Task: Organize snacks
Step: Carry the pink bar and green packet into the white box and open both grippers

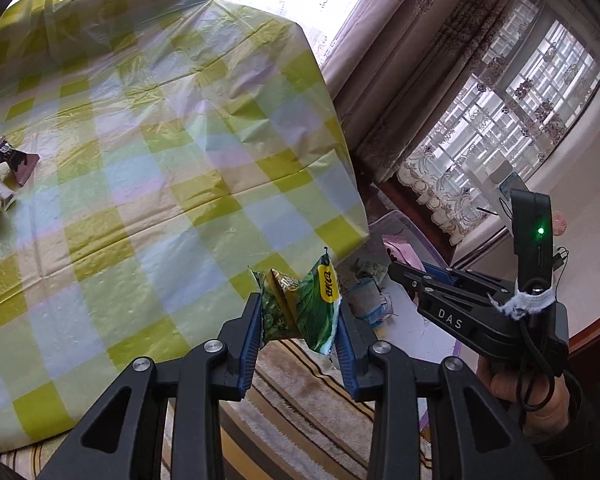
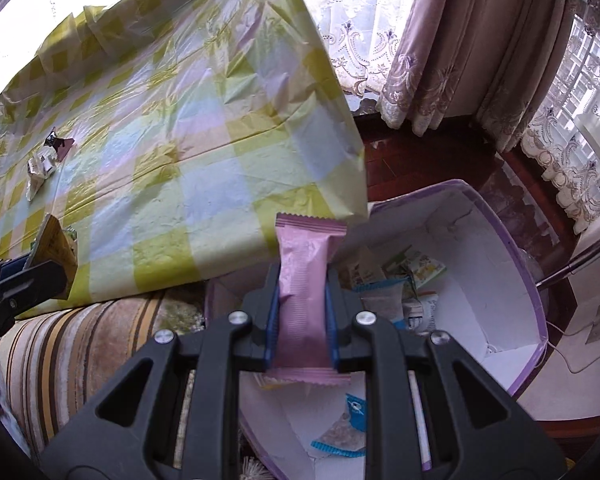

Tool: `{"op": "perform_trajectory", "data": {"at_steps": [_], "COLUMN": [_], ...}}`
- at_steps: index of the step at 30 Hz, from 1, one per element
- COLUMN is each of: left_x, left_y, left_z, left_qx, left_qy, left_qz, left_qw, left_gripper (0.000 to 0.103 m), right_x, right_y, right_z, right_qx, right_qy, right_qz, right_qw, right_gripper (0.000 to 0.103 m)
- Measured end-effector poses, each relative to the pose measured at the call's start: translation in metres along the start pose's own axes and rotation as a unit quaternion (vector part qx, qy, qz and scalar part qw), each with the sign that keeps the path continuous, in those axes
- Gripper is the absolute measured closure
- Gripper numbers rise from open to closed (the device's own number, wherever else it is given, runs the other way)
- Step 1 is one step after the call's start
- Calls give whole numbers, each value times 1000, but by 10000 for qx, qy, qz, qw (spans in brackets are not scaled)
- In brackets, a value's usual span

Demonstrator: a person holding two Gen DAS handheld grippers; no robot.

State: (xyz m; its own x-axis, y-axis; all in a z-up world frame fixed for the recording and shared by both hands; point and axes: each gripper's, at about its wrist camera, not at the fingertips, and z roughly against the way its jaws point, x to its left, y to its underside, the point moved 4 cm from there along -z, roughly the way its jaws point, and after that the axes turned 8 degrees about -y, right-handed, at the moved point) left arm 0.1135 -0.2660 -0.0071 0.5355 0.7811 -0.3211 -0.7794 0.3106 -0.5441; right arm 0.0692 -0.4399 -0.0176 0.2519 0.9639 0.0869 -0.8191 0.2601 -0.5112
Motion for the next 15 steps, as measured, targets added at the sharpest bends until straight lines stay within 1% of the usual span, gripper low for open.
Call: {"op": "perform_trajectory", "data": {"at_steps": [6,12,13,14,15], "left_x": [-36,-67,-72,-75,-77], "left_y": [6,17,19,21,22], "left_z": [-12,-20,-22,-24,-24], "left_qx": [262,581,647,695,710], "left_qy": [340,826,891,945,959], "left_qz": [-400,-777,-852,-909,-943], "left_qw": [9983,9918,9903,9889,9884], "left_gripper": [68,67,62,61,59], "right_x": [-31,-50,-52,-53,-54], "right_y": [9,14,15,15,15], "right_z": [3,5,5,5,4], "right_qx": [44,70,70,81,93], "right_qy": [203,330,346,376,401], "right_qz": [-254,-496,-515,-538,-557], "right_qw": [9995,9982,9980,9978,9976], "right_gripper": [80,79,79,78,75]}}
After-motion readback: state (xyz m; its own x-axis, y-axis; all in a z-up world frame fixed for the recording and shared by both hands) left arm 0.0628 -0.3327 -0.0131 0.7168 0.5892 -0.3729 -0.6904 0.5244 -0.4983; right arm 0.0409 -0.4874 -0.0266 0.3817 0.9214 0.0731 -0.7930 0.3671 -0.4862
